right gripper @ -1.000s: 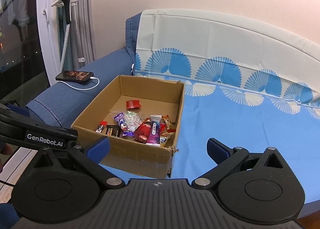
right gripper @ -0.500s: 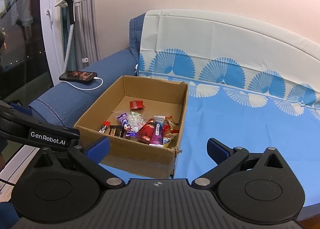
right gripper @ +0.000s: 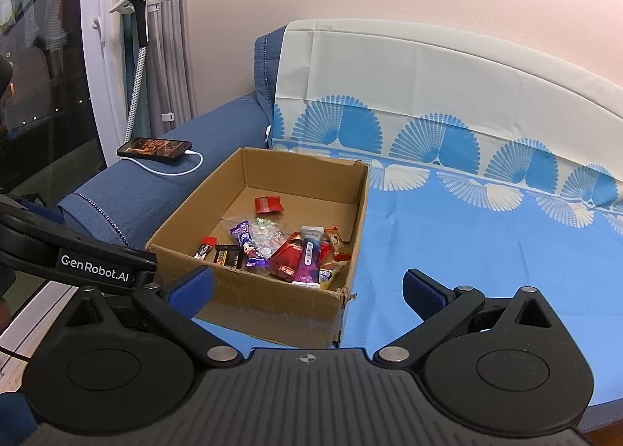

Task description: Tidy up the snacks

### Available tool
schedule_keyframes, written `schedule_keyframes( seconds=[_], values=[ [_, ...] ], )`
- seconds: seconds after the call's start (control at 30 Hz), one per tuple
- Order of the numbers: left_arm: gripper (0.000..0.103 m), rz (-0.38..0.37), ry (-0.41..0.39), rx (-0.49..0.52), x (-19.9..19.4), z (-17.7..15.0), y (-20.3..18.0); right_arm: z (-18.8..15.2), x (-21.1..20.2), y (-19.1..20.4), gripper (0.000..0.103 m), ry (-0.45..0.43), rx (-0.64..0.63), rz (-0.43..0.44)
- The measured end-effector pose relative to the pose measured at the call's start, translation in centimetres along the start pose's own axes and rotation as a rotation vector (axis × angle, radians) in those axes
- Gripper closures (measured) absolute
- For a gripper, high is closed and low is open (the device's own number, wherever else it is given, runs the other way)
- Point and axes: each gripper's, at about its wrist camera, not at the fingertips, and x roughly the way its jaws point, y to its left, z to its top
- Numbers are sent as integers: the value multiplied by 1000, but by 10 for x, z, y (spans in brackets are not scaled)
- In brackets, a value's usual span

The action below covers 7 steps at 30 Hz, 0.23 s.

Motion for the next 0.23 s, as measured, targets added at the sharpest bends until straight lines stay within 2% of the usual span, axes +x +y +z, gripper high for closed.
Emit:
schedule_keyframes(
  seconds=[0.23],
  values=[
    [0, 18, 11, -1, 4, 0, 0, 2, 6, -1, 0, 5, 6, -8]
  ],
)
